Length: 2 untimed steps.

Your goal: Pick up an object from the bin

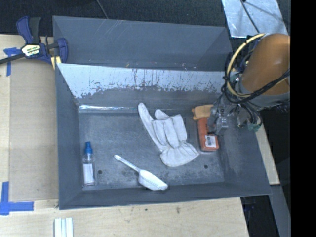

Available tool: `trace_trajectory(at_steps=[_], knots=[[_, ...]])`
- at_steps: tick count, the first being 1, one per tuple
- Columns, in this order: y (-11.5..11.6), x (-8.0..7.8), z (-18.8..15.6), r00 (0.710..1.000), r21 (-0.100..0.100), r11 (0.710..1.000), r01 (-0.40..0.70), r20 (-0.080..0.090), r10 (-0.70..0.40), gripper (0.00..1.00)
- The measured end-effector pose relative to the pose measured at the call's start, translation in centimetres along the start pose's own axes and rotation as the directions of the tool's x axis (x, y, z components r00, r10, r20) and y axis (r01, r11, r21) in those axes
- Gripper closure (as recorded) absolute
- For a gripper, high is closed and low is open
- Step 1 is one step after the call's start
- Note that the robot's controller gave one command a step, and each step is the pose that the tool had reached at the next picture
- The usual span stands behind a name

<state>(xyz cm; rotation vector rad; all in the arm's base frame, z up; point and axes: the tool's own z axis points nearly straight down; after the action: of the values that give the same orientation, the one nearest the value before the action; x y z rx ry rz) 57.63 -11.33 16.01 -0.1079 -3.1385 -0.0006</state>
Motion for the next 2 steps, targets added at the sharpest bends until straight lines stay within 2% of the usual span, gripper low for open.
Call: trace_trajectory(at_steps=[1, 2], knots=[[3.37, -3.85, 1.59, 0.999, -0.001, 0.999, -0.038, 0.007, 0.038, 0.00], [3.20, -3.76, 1.48, 0.999, 0.000, 0.999, -0.039, 0.006, 0.039, 0.00]])
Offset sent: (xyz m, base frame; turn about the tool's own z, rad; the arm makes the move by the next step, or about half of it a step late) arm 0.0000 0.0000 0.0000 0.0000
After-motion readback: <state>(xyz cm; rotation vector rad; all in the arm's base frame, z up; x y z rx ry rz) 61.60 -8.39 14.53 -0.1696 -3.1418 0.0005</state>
